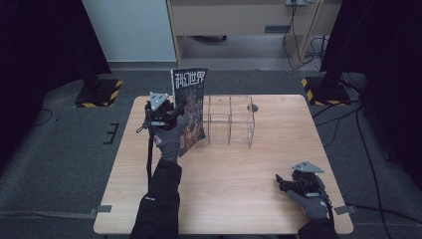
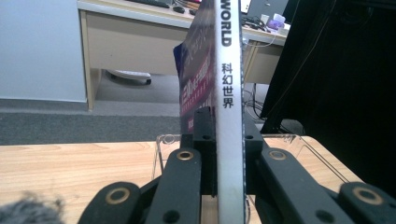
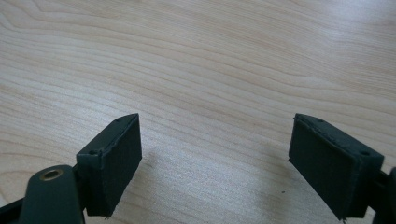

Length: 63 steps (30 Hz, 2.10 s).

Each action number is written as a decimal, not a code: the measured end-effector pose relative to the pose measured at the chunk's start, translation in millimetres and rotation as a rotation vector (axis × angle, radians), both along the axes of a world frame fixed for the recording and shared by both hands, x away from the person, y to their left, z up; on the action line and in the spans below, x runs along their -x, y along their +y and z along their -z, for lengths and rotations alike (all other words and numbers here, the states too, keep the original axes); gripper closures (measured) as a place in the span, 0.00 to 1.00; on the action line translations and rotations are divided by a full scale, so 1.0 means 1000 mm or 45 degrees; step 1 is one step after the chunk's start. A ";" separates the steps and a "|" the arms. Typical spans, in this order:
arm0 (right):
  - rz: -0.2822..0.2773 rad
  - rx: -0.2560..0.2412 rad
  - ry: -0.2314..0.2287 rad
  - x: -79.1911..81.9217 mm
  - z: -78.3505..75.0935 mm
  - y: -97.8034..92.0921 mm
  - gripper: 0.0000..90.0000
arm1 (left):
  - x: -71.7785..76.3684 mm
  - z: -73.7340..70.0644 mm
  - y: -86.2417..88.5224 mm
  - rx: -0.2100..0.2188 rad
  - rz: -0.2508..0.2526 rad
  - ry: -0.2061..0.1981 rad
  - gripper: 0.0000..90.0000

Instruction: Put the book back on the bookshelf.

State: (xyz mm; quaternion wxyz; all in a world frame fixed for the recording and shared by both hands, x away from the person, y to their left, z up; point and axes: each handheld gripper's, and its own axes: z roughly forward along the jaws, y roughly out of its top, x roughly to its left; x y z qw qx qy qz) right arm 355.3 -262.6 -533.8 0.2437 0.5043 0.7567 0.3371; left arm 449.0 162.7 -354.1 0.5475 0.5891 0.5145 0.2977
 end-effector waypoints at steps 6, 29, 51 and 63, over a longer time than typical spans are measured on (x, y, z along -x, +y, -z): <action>-0.001 -0.001 -0.006 0.000 0.000 0.000 0.19 | -0.009 0.009 -0.004 0.012 -0.015 0.009 0.91; -0.001 -0.003 -0.010 0.002 0.000 0.002 0.19 | 0.004 0.043 -0.005 0.026 0.001 -0.007 0.91; 0.003 0.000 0.002 0.003 0.000 0.004 0.18 | 0.072 0.072 0.021 0.018 0.092 0.041 0.91; 0.000 0.001 0.006 0.004 0.001 0.005 0.18 | 0.083 0.084 0.029 0.080 0.082 0.016 0.88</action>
